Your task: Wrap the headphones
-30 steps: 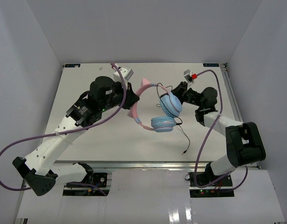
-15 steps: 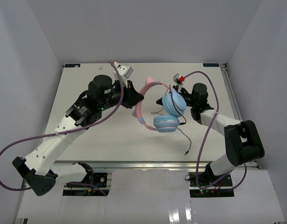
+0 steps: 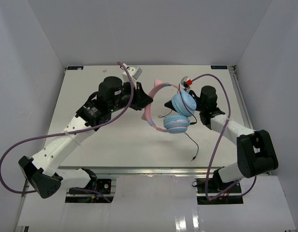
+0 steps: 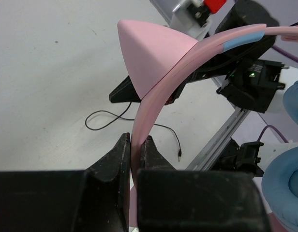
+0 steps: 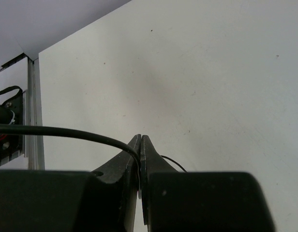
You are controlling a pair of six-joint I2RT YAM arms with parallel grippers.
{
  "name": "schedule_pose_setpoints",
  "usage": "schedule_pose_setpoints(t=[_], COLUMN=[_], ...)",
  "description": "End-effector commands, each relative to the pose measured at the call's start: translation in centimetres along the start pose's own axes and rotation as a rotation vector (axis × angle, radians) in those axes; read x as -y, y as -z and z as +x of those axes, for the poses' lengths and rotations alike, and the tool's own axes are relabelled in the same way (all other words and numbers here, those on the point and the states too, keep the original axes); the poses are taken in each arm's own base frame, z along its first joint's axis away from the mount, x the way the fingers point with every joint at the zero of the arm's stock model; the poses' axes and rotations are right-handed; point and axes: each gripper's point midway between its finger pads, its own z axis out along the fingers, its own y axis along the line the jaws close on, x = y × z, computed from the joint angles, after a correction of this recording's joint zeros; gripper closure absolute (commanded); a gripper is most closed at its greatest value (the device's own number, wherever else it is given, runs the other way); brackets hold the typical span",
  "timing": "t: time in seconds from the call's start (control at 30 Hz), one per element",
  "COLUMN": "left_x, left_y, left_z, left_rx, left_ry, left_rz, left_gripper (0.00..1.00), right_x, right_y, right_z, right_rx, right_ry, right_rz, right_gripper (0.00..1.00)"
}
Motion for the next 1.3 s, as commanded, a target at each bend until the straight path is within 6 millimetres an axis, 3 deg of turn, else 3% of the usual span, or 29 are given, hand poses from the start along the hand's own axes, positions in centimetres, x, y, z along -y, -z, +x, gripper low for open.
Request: schedule_pose_setpoints(t=[0.0,0.07,0.23,0.4,0.6,0.9,1.13,1.27], left_x=[1.0,1.4,2.8,4.4,5.0,4.3,3.6,3.5], left_y=[-0.4,-0.5,-0.5,-1.4,-2.5,-3.2,-4.2,-4.2], left_z=[0.4,0.4,-1.8,-2.6,-0.7,0.2,3.9,5.1], left_rx=[0.008,0.011,0.075,0.079,0.011,-0.038,-0.163,-0.210], left_ry=[0.025,0.039,0.056,0.091,0.116,0.099,0.103,0.094], left_rz=[0.066,0.092,0.142,0.227,0.284,0.252,0.262,0.270], left_gripper=[1.00,1.00,1.00,1.00,1.00,1.00,1.00,1.00], right_x=[0.8,1.1,1.1,1.3,3.1,5.8,6.7,7.2], right_y=[0.3,0.1,0.0,0.2,0.9,2.1,2.9,3.0], right_z=[-4.0,-3.5,-1.3,-1.7,-3.0,-2.3,-5.2,-6.5], right_rx=[0.056,0.041,0.000,0.004,0.000,-0.077,-0.066,-0.065], right_ry=[0.109,0.090,0.050,0.079,0.133,0.229,0.343,0.393], right_rz=[0.076,0.081,0.064,0.078,0.211,0.380,0.449,0.475], right_gripper=[0.92,0.92,0.92,0.92,0.92,0.92,0.92,0.92])
